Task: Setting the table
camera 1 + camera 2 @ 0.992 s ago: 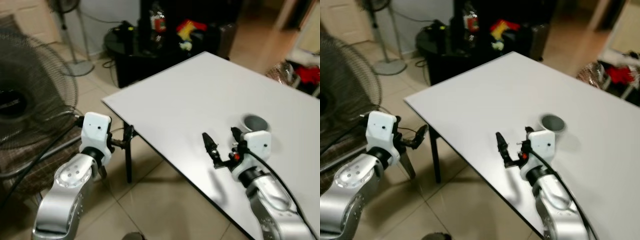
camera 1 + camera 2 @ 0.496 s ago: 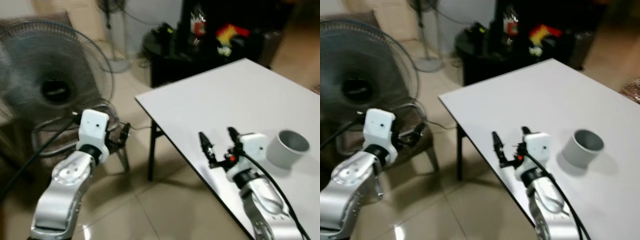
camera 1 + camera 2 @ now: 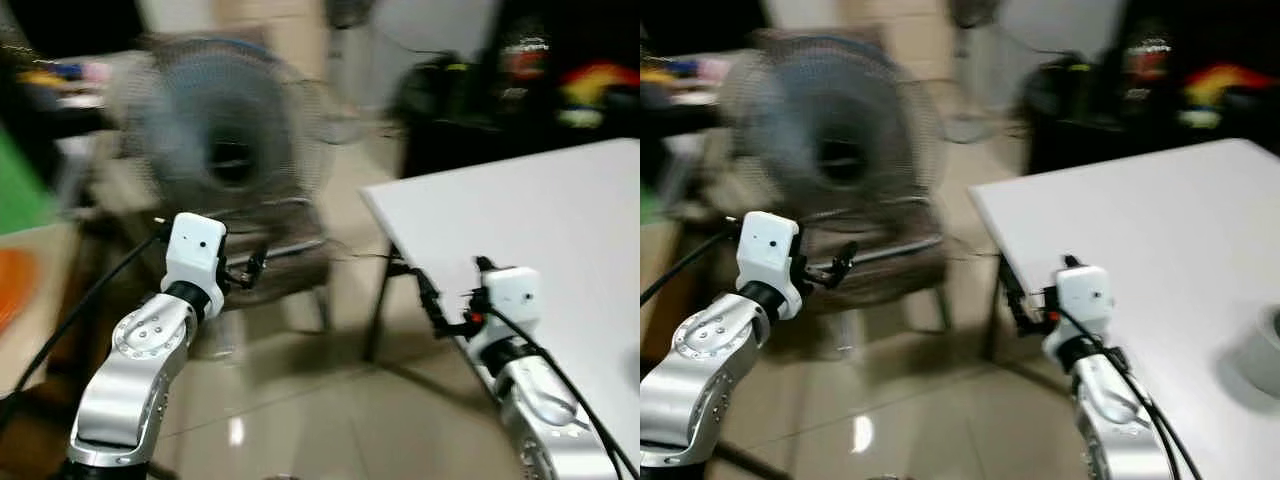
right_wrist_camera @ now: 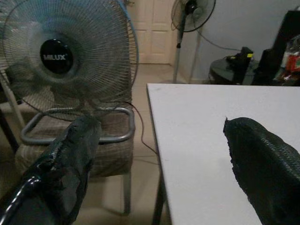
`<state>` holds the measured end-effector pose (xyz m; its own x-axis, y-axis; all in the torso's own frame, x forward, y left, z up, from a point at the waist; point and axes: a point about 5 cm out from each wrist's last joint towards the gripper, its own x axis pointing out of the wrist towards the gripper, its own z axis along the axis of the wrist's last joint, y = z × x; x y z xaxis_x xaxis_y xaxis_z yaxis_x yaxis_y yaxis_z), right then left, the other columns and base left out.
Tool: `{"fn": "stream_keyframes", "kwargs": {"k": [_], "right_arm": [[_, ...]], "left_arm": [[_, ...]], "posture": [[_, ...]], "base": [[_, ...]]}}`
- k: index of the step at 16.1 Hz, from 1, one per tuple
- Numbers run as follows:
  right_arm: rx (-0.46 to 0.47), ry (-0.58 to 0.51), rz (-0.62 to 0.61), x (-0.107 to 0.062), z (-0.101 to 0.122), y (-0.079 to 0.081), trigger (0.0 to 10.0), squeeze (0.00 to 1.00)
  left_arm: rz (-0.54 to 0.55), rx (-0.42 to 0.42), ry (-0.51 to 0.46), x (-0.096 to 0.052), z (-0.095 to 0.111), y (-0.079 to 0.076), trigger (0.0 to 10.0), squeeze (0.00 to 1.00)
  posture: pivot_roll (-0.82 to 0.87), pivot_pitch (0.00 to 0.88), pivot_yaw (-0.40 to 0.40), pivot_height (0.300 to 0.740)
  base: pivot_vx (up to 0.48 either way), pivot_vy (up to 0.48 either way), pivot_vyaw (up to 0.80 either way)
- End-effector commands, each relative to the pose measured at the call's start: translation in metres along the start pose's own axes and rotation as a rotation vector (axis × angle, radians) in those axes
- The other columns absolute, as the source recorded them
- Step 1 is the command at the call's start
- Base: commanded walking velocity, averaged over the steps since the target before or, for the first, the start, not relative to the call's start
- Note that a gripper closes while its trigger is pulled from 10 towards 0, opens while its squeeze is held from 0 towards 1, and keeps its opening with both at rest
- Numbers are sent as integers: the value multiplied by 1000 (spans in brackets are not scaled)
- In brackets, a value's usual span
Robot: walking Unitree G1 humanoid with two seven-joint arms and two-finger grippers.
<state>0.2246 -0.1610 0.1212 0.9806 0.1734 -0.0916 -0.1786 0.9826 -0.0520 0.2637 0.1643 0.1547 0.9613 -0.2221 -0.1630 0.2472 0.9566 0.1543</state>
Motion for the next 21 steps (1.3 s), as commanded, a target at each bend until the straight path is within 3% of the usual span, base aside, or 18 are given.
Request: {"fn": "stream_keyframes", "kwargs": {"k": [1,4,9,12,15,21], "right_arm": [[27,-23,8,4,5,5,10000,1000],[113,-31,-28,11,2,8,10000,1000],[141,-23,-21,16,-3,7,10000,1000],[139,-16,2,17,-5,6,10000,1000],[170,-10,53,18,-4,15,10000,1000],[156,-18,125,18,2,26,10000,1000]], "left_arm": [[14,11,-13,0,4,4,10000,1000],[46,-43,-3,-4,-5,1,10000,1000],[71,-65,27,-12,-19,5,10000,1000],[82,-68,16,-12,-17,3,10000,1000],[61,-31,-27,-10,-8,3,10000,1000],[38,-36,-56,-8,0,4,10000,1000]], "posture": [[24,0,23,740],[34,0,-5,740],[42,0,-11,740],[45,0,-16,740],[48,0,-13,740],[53,0,1,740]], "base": [[0,0,800],[0,0,800],[0,0,800],[0,0,800],[0,0,800],[0,0,667]]}}
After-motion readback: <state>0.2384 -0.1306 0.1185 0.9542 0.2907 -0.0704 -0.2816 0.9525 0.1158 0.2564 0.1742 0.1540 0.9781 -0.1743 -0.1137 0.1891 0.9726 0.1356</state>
